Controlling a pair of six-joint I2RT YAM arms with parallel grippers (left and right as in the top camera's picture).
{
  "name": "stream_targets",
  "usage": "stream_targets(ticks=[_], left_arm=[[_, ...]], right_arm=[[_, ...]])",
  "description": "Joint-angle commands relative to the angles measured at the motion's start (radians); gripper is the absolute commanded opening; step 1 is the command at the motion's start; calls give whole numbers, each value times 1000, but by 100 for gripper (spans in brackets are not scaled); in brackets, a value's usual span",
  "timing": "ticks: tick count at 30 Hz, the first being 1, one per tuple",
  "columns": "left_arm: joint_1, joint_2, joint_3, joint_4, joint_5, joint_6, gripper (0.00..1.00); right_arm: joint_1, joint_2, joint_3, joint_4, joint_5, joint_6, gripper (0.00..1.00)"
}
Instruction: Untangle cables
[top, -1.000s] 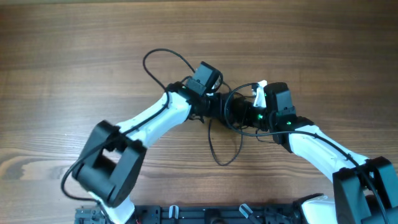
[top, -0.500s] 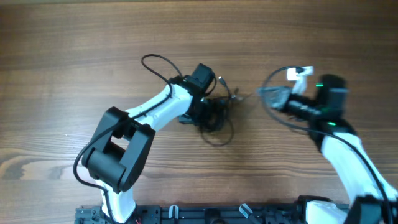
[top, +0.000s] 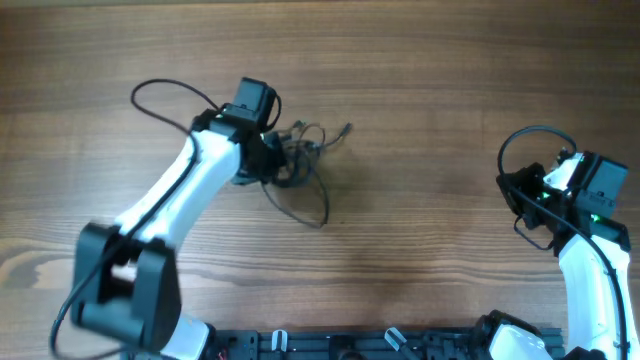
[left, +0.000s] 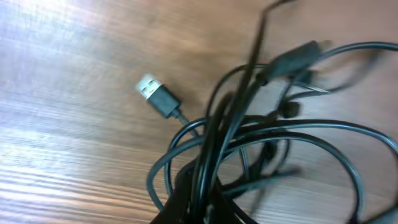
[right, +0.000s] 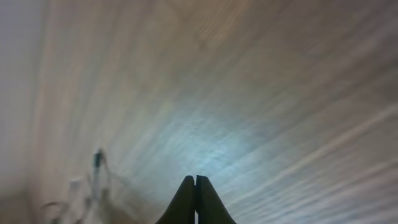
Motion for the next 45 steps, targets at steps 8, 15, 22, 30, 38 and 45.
stream_targets(ticks=[8, 15, 22, 30, 38, 45], left_arm=[[-54, -195, 1, 106, 472, 434, 4], [-86, -195, 1, 200, 541, 570, 4], [-95, -195, 1, 286, 830, 563, 4], [18, -226, 1, 365, 1077, 502, 4], [57, -224, 1, 381, 735, 163, 4], [-204, -203, 1, 426, 354, 130, 15]], right_arm=[[60, -2, -2, 24, -657, -406, 52], [406, -2, -2, 261, -562, -199, 60], [798, 8, -2, 330, 211, 147, 57], [653, 47, -1, 26, 524, 317, 8], [612, 15, 0, 555, -420, -40, 4], [612, 16, 0, 760, -270, 235, 7]])
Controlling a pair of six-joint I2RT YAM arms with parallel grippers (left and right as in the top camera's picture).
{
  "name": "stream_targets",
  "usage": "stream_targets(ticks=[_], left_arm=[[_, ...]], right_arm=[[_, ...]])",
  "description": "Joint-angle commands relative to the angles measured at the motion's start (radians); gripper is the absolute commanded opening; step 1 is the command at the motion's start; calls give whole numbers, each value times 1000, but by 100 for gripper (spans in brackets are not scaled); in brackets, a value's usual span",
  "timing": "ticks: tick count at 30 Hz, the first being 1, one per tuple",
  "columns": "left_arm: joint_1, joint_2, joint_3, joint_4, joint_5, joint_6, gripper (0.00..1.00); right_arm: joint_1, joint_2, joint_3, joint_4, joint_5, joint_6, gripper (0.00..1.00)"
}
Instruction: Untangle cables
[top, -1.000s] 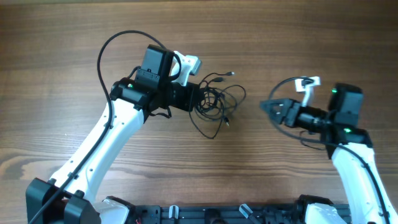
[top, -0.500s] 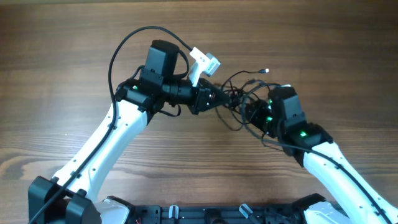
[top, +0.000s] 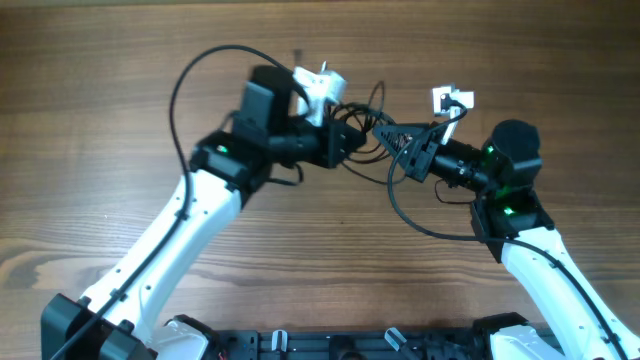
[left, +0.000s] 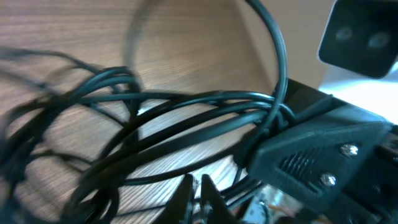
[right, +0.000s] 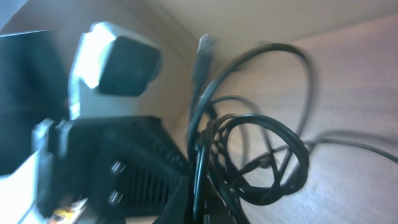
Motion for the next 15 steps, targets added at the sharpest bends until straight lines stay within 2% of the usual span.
stream_targets(ticks=[1, 2, 3, 4, 6, 7, 9, 10, 12, 13, 15], left_arm=[[-37, 5, 18, -14, -262, -94, 17], [-29, 5, 18, -24, -294, -122, 23], [-19, 5, 18, -31, -304, -129, 24], [-6, 5, 18, -40, -303, -137, 29], [3, 5, 18, -56, -303, -143, 34], [3, 5, 18, -60, -306, -144, 37], [3, 5, 18, -61, -307, -143, 49], [3, 5, 18, -62, -306, -144, 62], [-2, 6, 18, -78, -302, -143, 96], [-10, 16, 18, -92, -299, -144, 97], [-37, 45, 18, -110, -298, -149, 80]], right_arm=[[0, -2, 8, -291, 282, 260, 18], [0, -2, 8, -441, 378, 352, 18], [0, -2, 8, -581, 452, 419, 19], [0, -2, 8, -727, 508, 460, 35], [0, -2, 8, -821, 543, 409, 64], [0, -2, 8, -828, 562, 317, 100], [0, -5, 8, -818, 594, 214, 100], [-1, -8, 8, -800, 594, 173, 100], [-7, -21, 11, -768, 594, 138, 100], [-18, -42, 11, -731, 595, 138, 100], [-45, -87, 13, -698, 633, 148, 100]])
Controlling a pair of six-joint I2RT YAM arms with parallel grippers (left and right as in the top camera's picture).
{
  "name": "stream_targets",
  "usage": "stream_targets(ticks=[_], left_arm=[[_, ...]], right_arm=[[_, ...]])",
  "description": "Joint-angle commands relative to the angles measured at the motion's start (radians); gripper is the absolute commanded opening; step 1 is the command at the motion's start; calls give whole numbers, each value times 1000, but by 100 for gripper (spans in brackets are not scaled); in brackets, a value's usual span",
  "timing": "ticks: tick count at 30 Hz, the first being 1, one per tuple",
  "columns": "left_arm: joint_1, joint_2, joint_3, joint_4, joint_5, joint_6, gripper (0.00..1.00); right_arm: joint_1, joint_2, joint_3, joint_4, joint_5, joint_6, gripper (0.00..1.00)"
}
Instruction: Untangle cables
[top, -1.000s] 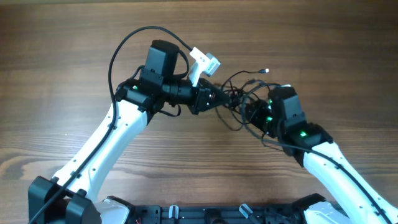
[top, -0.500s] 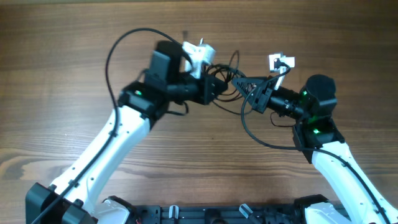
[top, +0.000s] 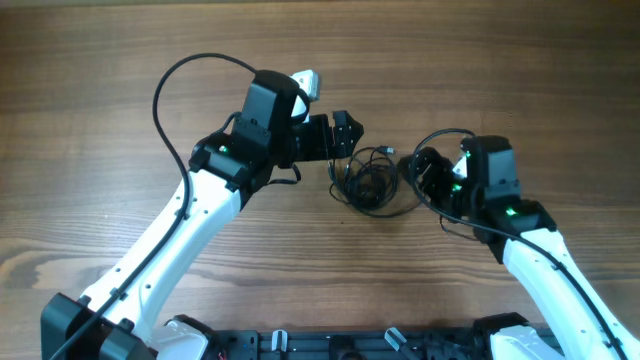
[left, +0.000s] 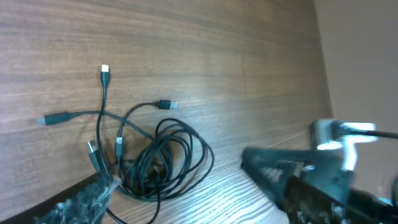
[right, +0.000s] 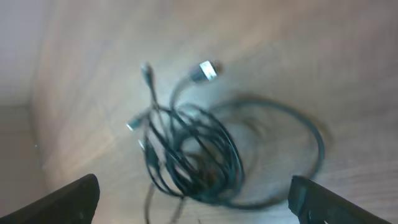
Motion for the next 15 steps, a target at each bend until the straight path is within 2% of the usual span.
stream_targets(ticks=[1, 5, 7, 13, 14, 15], left_arm=[[-58, 62, 16, -15, -9, -41, 73], [-179, 196, 16, 66, -51, -66, 70], [-200, 244, 16, 89, -106, -113, 71], [-257, 430, 16, 237, -150, -116, 69], [-271, 458, 16, 274, -143, -116, 67], [-285, 472, 16, 320, -143, -116, 60]], right_arm=[[-52, -94, 13, 32, 99, -24, 100], [-164, -171, 13, -34, 154, -12, 100], [-211, -181, 13, -75, 154, -13, 100], [-265, -181, 12, -221, 146, -17, 100], [-264, -181, 12, -241, 146, -17, 100], [-264, -180, 12, -259, 146, -18, 100]])
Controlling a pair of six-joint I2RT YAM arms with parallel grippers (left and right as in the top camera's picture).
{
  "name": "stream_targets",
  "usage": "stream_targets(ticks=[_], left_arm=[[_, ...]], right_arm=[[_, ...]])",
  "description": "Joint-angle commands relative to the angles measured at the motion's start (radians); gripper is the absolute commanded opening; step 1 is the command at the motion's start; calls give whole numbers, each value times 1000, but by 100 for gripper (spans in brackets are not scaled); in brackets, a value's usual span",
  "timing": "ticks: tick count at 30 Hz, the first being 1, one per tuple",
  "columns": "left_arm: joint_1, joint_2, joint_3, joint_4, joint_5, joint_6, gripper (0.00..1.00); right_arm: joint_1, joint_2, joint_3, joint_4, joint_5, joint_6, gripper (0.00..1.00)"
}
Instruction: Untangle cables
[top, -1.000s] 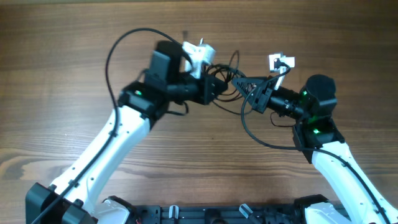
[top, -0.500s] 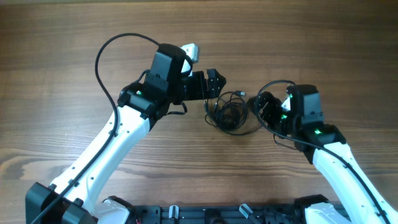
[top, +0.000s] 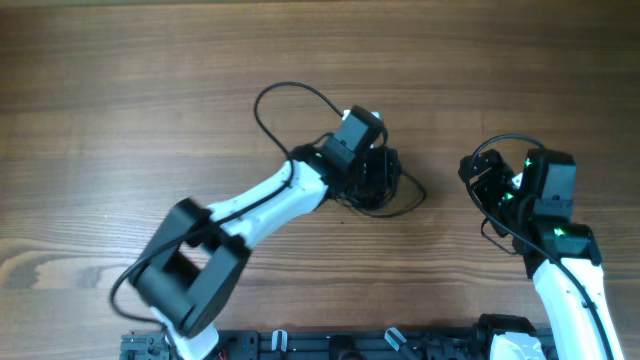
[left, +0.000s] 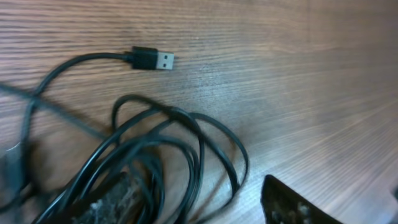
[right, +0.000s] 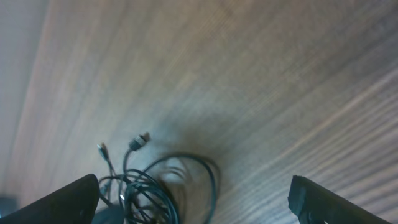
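The tangle of black cables (top: 378, 186) lies in a heap at the table's middle, with loops spilling toward the right. In the left wrist view its coils (left: 143, 168) fill the lower left, and one USB plug (left: 152, 60) lies free above them. My left gripper (top: 382, 172) is down on the heap and open: one finger (left: 102, 208) sits among the strands, the other (left: 298, 205) stands on bare wood. My right gripper (top: 483, 186) is wide open to the right, apart from the tangle (right: 155, 190), which shows low between its fingertips (right: 333, 200).
The wooden table (top: 120, 90) spreads all round. My left arm's own black lead (top: 290, 95) arches above the heap. My right arm's lead (top: 500, 150) loops beside its wrist.
My left gripper has come down from above and left of the heap onto it. My right gripper, then close at the heap's right side, now stands farther right. The heap itself lies where it did.
First the tangle lay at the table's left with my left gripper at it and my right gripper shut far to the right. Then both grippers held it up between them over the middle. After that it lay on the table with both grippers open.
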Motion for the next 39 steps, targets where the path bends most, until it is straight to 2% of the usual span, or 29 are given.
stream_targets(ticks=[1, 2, 3, 4, 6, 10, 14, 15, 16, 19, 21, 24, 25, 27, 28, 29, 30, 32, 35, 39], left_arm=[[-47, 62, 12, 117, -20, -9, 54], [-56, 62, 12, 161, -20, -9, 41], [-64, 61, 12, 201, -19, -9, 15], [-65, 56, 12, 219, -19, -9, 4], [-44, 10, 13, 192, -20, -8, 4], [73, -201, 13, 58, -5, -1, 4], [156, -391, 12, 42, 138, -1, 4], [159, -419, 12, 34, 138, 0, 4], [159, -452, 12, 32, 138, 2, 4], [174, -483, 12, 36, 138, 2, 4], [185, -505, 12, 28, 150, 2, 4], [186, -512, 12, 29, 172, 2, 4], [186, -511, 12, 28, 172, 2, 4], [186, -511, 12, 34, 171, 2, 4], [186, -511, 12, 40, 171, 1, 4], [186, -511, 12, 43, 169, 1, 4], [186, -511, 12, 45, 156, -2, 4], [186, -511, 12, 48, 129, -13, 4], [185, -511, 12, 48, 81, -119, 4], [183, -511, 12, 48, 81, -134, 4]], right_arm=[[-4, -10, 11, -39, 16, -21, 100], [-4, -3, 11, -37, 17, -51, 100], [-4, 4, 11, -37, 17, -66, 100], [-4, 13, 11, -37, 15, -85, 100], [-4, 33, 11, -48, -32, -95, 100], [-4, 105, 11, -41, -171, -196, 100], [2, 206, 11, 20, -468, -374, 98], [11, 228, 11, 47, -545, -419, 96], [50, 274, 11, 153, -698, -506, 87], [94, 299, 11, 270, -772, -502, 86], [115, 299, 11, 335, -813, -497, 77], [121, 299, 11, 398, -832, -482, 84], [129, 299, 11, 406, -859, -544, 88], [157, 299, 11, 390, -901, -636, 88], [173, 299, 11, 381, -889, -612, 79], [184, 299, 11, 371, -834, -500, 74], [188, 299, 11, 335, -780, -306, 74], [188, 299, 11, 308, -776, -138, 74], [190, 300, 11, 307, -686, 16, 74], [240, 323, 11, 307, -494, 147, 75]])
